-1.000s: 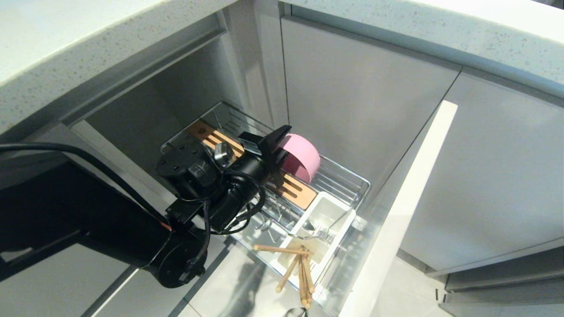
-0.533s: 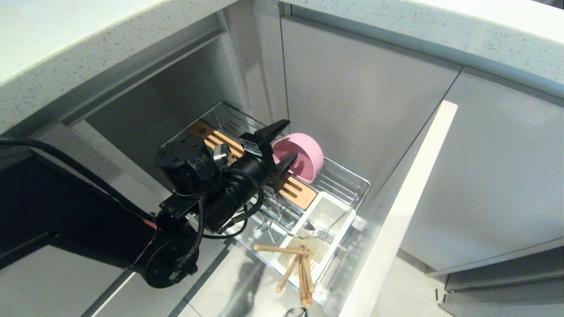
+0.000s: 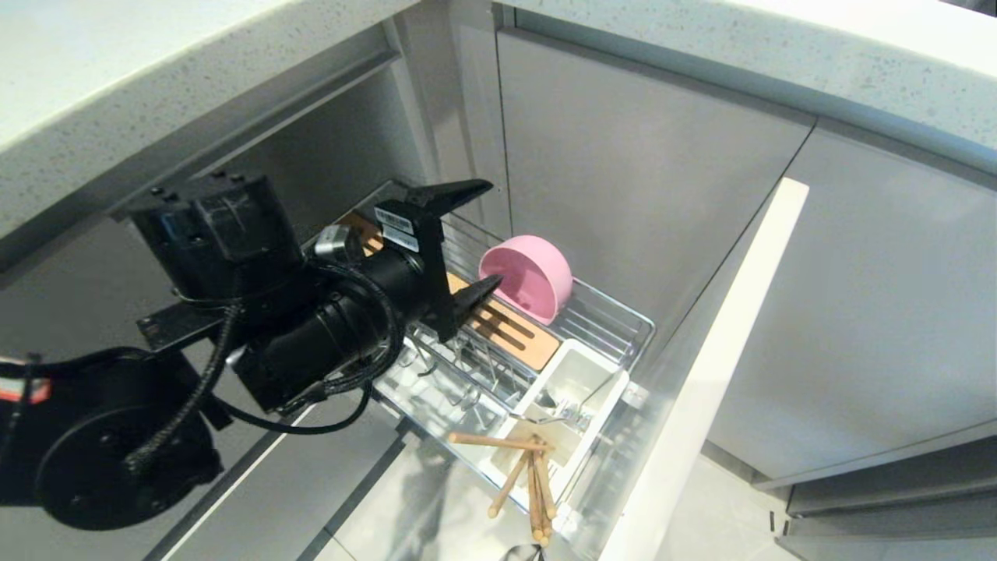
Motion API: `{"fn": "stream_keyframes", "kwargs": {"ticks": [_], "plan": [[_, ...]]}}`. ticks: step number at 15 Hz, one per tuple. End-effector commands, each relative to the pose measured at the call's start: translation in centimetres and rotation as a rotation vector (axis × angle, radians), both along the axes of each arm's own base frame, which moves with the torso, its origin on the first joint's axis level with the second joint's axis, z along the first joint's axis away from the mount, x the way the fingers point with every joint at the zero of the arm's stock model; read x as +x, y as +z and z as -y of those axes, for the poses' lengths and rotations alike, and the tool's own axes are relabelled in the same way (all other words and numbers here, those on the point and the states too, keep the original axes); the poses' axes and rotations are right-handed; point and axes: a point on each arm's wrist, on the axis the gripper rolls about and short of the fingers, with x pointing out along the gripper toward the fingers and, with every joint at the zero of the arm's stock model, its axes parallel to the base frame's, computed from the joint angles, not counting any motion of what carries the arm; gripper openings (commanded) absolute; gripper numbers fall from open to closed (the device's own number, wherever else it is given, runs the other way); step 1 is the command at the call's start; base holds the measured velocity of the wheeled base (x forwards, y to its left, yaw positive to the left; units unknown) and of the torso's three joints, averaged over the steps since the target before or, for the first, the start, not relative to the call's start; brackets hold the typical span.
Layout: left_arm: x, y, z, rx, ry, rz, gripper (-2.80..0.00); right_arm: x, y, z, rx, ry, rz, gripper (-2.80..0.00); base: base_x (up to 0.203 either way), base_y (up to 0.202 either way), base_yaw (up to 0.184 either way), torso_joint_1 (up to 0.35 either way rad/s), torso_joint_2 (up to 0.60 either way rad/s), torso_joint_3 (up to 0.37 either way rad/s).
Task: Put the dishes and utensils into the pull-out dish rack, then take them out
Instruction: Pick up the bowl and place it in the cupboard, then pick up the plate and place it in the cupboard
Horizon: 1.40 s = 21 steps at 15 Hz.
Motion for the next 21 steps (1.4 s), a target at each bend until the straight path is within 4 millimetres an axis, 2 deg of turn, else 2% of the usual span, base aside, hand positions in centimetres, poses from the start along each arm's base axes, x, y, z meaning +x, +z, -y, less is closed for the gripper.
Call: {"fn": "stream_keyframes", "kwargs": {"ticks": [1,3,5,7,9,11,14,17,19,21], "plan": [[-2.6,2.5,-0.8,-0.034,0.035,0.023,-2.8,0.0,0.0,0.0,0.0,0.0,-0.001,-2.8,0.0,0.0,0.0,0.0,0.0,0.0],[-3.7,3.0,-0.1,0.047,0.062,0.017,-2.8,0.0,0.0,0.0,0.0,0.0,-0.001,-2.8,0.0,0.0,0.0,0.0,0.0,0.0],[-4.6,3.8,0.5,0.207,0.026,0.031,-2.8,0.0,0.0,0.0,0.0,0.001,0.0,-2.8,0.0,0.0,0.0,0.0,0.0,0.0],[-5.7,5.4,0.3,0.399,0.005,0.094,-2.8,0.0,0.0,0.0,0.0,0.0,-0.001,-2.8,0.0,0.0,0.0,0.0,0.0,0.0],[-6.4,7.9,-0.3,0.54,0.035,0.178,-2.8,0.0,0.0,0.0,0.0,0.0,-0.001,-2.8,0.0,0.0,0.0,0.0,0.0,0.0],[-7.3,10.8,-1.6,0.729,0.095,0.307,-2.8,0.0,0.0,0.0,0.0,0.0,-0.001,-2.8,0.0,0.0,0.0,0.0,0.0,0.0],[-8.4,15.6,-3.7,0.926,0.3,0.475,-2.8,0.0,0.0,0.0,0.0,0.0,-0.001,-2.8,0.0,0.0,0.0,0.0,0.0,0.0],[-9.4,19.9,-5.6,0.985,0.462,0.568,-2.8,0.0,0.0,0.0,0.0,0.0,-0.001,-2.8,0.0,0.0,0.0,0.0,0.0,0.0],[-9.6,22.0,-7.6,1.045,0.556,0.588,-2.8,0.0,0.0,0.0,0.0,0.001,-0.001,-2.8,0.0,0.0,0.0,0.0,0.0,0.0],[-9.0,22.6,-10.1,1.195,0.683,0.563,-2.8,0.0,0.0,0.0,0.0,0.001,-0.001,-2.8,0.0,0.0,0.0,0.0,0.0,0.0]]}}
